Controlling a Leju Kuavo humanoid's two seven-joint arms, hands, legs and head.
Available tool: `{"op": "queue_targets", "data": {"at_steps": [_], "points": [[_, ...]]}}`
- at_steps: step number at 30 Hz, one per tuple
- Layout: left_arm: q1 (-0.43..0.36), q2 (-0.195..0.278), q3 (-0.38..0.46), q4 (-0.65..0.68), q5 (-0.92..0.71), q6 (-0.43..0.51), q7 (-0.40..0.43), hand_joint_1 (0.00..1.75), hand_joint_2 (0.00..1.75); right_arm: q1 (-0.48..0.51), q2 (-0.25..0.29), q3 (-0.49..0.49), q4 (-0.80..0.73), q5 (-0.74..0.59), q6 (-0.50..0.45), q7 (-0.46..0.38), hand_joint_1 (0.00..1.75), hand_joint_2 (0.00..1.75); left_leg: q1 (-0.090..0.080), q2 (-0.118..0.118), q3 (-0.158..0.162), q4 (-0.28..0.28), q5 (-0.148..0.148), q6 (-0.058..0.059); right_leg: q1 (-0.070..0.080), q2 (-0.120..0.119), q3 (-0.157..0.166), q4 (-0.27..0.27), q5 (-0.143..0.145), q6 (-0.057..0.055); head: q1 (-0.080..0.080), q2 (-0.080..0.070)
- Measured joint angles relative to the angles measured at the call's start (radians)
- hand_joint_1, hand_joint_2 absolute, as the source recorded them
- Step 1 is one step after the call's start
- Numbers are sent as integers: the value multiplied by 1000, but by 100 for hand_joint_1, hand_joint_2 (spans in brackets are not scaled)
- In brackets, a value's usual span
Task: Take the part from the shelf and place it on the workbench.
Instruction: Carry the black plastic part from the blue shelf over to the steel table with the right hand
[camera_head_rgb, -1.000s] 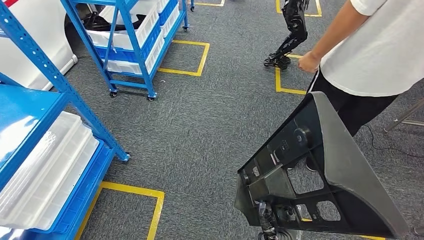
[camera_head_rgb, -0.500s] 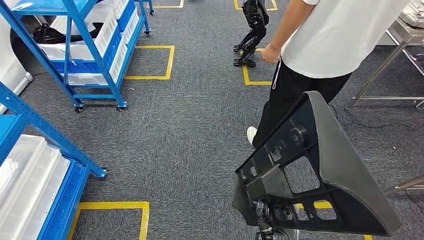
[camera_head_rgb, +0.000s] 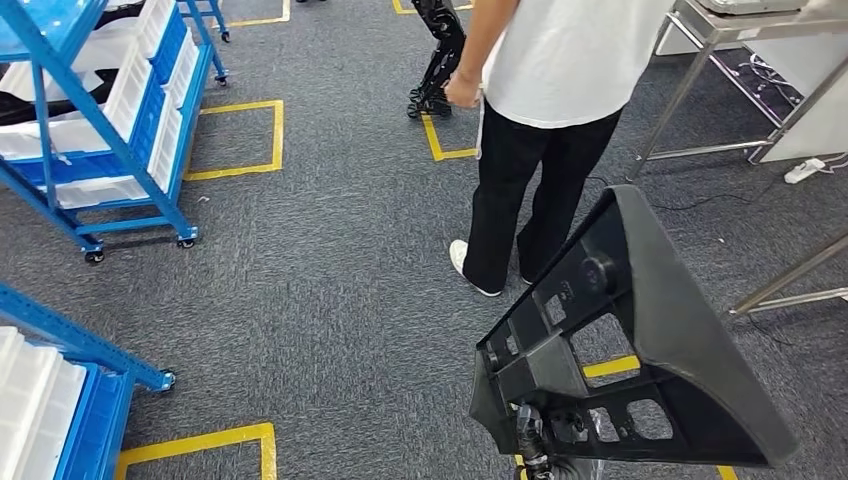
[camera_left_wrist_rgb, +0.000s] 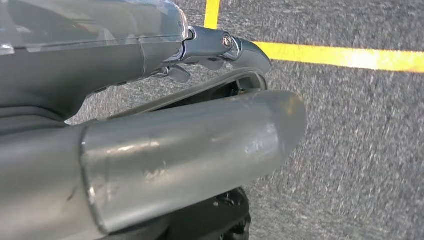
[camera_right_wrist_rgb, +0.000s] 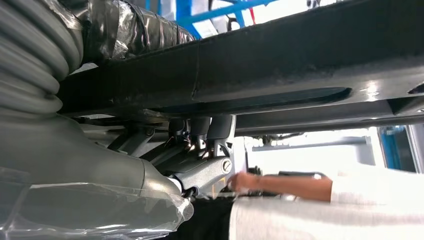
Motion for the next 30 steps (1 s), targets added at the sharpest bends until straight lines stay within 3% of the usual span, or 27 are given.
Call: {"op": "queue_targets", "data": {"at_steps": [2,4,5,6,7,9,10,12,13,15,17,19,21,22,23,24,26,28,30], "points": [[0,-1,0,0,0,0,0,0,0,2,0,0,-3,-1,0,0,175,175,5,-40,-17,48,-37,-9,-6,21,3,-8,6,-14,0,0],[2,-1,0,0,0,0,0,0,0,1,0,2,-3,-1,0,0,175,175,9,-94,-74,173,-105,-14,-7,43,3,-10,8,-22,-1,0],[3,-1,0,0,0,0,0,0,0,2,0,2,-3,-1,0,0,175,175,9,-106,-107,241,-130,-16,-6,55,2,-9,8,-23,-1,0],[4,-1,0,0,0,0,0,0,0,2,0,2,-3,-1,0,0,175,175,10,-110,-130,285,-138,-16,-6,69,2,-8,8,-24,-1,0],[6,-1,0,0,0,0,0,0,0,3,0,2,-3,-1,0,0,175,175,10,-112,-136,292,-125,-17,-6,85,3,-5,8,-23,-1,0],[7,-1,0,0,0,0,0,0,0,3,0,2,-3,-1,0,0,175,175,12,-126,-97,191,-50,-14,-7,114,4,1,5,-19,-1,0],[7,-1,0,0,0,0,1,0,0,3,0,2,-3,-1,0,0,175,175,14,-151,-70,124,-18,-13,-7,128,2,6,3,-16,-1,0],[7,-1,0,0,-2,1,0,0,0,3,0,3,-3,-1,0,0,175,175,16,-194,-35,35,10,-10,-7,152,-6,15,1,-5,0,0],[6,-1,0,0,-2,1,0,0,0,3,0,3,-3,-1,0,0,175,175,15,-201,-31,26,7,-7,-8,162,-11,17,2,1,0,0],[5,-2,0,0,-4,2,0,0,0,7,0,3,-4,-1,0,1,175,175,14,-181,-28,18,11,4,-13,177,-18,17,6,14,-1,0],[4,-3,0,0,-6,3,0,0,0,11,0,1,-6,-1,-1,3,175,175,15,-155,-25,6,19,18,-11,134,-35,49,-18,23,0,0],[6,-4,0,0,-10,3,0,0,0,12,0,0,-8,0,-3,6,175,175,14,-127,-24,0,21,26,-8,70,-83,151,-78,31,0,0],[9,-5,0,0,-14,3,0,0,0,13,-1,-2,-8,1,-4,7,175,175,11,-96,-25,1,19,29,-11,50,-135,260,-121,37,0,0],[9,-5,0,0,-16,4,-1,0,0,14,-1,-3,-8,1,-4,8,175,175,10,-81,-23,1,17,29,-12,46,-142,276,-117,38,0,0],[9,-5,0,0,-17,6,-1,0,0,15,-1,-6,-8,1,-4,8,175,175,9,-68,-21,1,14,28,-13,42,-128,253,-95,37,0,0],[8,-6,0,0,-19,7,-1,0,0,16,-1,-8,-9,1,-4,8,175,175,9,-55,-17,1,11,27,-13,33,-96,194,-61,35,0,0],[7,-8,-1,0,-20,8,-2,0,0,16,0,-11,-9,1,-4,9,175,175,6,-34,-8,2,4,21,-5,-8,-25,61,-11,25,0,0],[6,-9,-1,0,-21,9,-2,0,0,16,0,-12,-9,1,-4,10,175,175,3,-18,-3,2,0,12,6,-29,1,6,-2,13,0,0],[2,-10,-2,0,-22,9,-2,0,0,18,0,-14,-10,2,-4,12,175,175,1,-4,2,1,-5,3,6,-8,-1,2,0,4,0,0]]}}
